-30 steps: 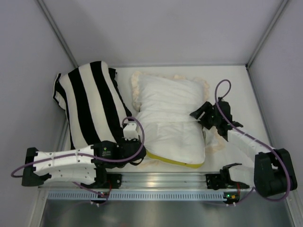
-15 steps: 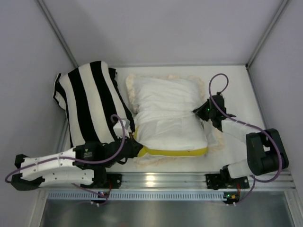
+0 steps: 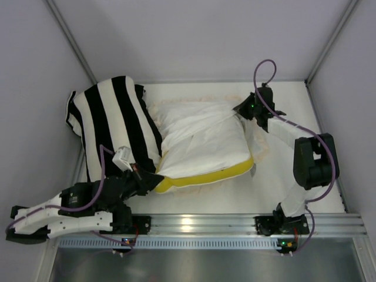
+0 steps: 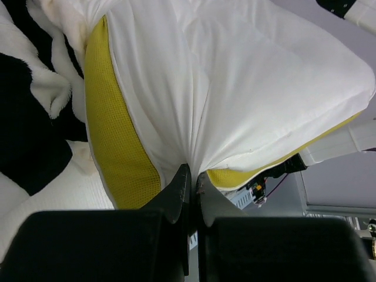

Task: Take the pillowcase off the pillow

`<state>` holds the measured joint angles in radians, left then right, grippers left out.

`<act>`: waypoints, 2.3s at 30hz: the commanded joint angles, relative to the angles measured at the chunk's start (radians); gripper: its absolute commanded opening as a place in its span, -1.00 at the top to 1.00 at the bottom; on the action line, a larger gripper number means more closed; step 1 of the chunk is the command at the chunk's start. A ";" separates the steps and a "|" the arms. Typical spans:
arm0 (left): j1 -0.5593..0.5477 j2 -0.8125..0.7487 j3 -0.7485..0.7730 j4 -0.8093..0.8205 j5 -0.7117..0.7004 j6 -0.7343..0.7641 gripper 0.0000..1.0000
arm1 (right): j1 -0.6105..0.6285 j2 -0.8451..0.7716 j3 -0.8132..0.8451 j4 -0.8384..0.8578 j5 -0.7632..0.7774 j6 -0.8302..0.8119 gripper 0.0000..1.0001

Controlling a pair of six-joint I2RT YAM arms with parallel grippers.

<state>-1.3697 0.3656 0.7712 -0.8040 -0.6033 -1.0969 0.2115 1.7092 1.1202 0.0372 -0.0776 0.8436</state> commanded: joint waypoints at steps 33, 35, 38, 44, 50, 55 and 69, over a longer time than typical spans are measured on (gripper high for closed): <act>0.075 1.026 0.436 0.244 0.022 0.385 -0.82 | -0.049 -0.942 -0.266 -0.546 -0.074 -0.252 -0.14; 0.195 0.998 0.410 0.217 0.111 0.355 -0.82 | -0.050 -0.956 -0.270 -0.562 -0.097 -0.252 -0.13; 0.328 1.010 0.389 0.200 0.232 0.351 -0.80 | -0.050 -0.988 -0.290 -0.573 -0.149 -0.245 -0.13; 0.360 1.140 0.480 0.201 0.218 0.446 -0.79 | -0.050 -1.065 -0.355 -0.640 -0.269 -0.230 -0.14; 0.402 1.279 0.546 0.201 0.237 0.448 -0.79 | -0.034 -1.112 -0.499 -0.625 -0.643 -0.126 -0.17; 0.423 1.357 0.591 0.203 0.254 0.434 -0.79 | -0.023 -1.169 -0.497 -0.827 -0.533 -0.242 -0.18; 0.425 1.446 0.590 0.267 0.313 0.436 -0.06 | -0.017 -1.177 -0.617 -0.867 -0.372 -0.282 -0.14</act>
<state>-0.9459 1.7935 1.3548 -0.5896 -0.3210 -0.6632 0.1829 0.4885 0.5587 -0.8558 -0.4694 0.5751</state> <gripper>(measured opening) 0.585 0.570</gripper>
